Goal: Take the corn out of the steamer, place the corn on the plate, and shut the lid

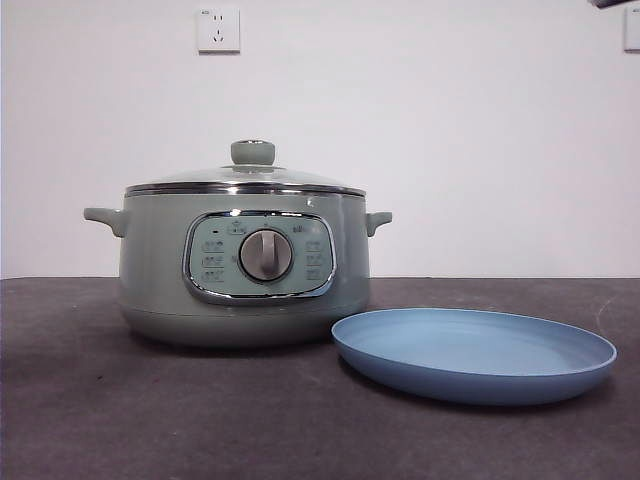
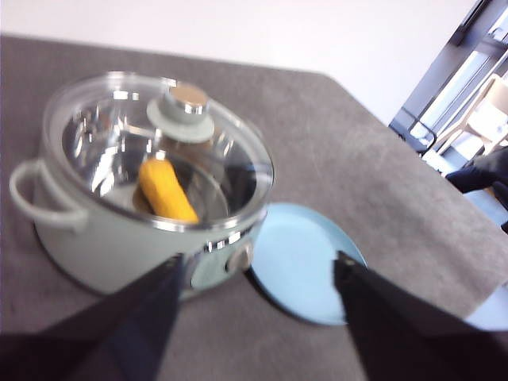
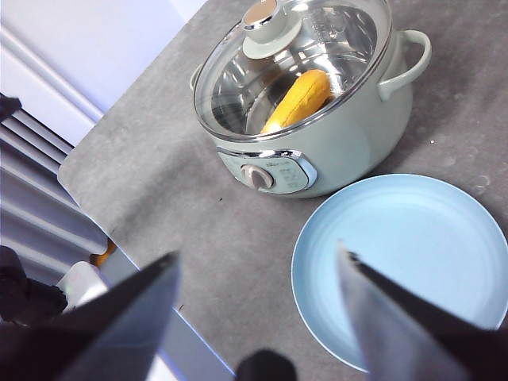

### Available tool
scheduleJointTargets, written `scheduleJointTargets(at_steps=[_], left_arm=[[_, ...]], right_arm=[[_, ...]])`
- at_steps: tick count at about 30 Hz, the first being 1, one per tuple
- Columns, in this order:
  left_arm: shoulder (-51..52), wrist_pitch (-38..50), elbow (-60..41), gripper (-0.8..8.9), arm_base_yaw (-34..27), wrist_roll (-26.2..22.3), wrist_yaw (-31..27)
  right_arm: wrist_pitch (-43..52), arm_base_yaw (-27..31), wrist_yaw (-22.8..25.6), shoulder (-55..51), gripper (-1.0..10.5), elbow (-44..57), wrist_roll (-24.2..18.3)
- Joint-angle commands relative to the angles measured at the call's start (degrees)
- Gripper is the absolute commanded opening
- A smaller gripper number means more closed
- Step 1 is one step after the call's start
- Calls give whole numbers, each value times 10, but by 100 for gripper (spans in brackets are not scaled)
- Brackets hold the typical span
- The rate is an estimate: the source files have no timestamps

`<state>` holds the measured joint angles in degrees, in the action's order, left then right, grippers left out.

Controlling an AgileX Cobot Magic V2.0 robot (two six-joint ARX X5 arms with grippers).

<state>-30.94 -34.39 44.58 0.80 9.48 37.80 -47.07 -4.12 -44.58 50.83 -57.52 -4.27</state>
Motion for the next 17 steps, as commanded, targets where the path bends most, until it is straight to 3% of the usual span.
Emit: scheduleJointTargets(at_steps=[1,12,17], left_arm=[[-10,25,6,564,-1,-4,2],[-212,99,119,563,46,-22,-8],[-324,131,188,563,98,-54,-76]], right_arm=[[1,-1,0,0,660,-2,4],[3,-1,2,0,660,-2,4],[3,-1,1,0,660,-2,4]])
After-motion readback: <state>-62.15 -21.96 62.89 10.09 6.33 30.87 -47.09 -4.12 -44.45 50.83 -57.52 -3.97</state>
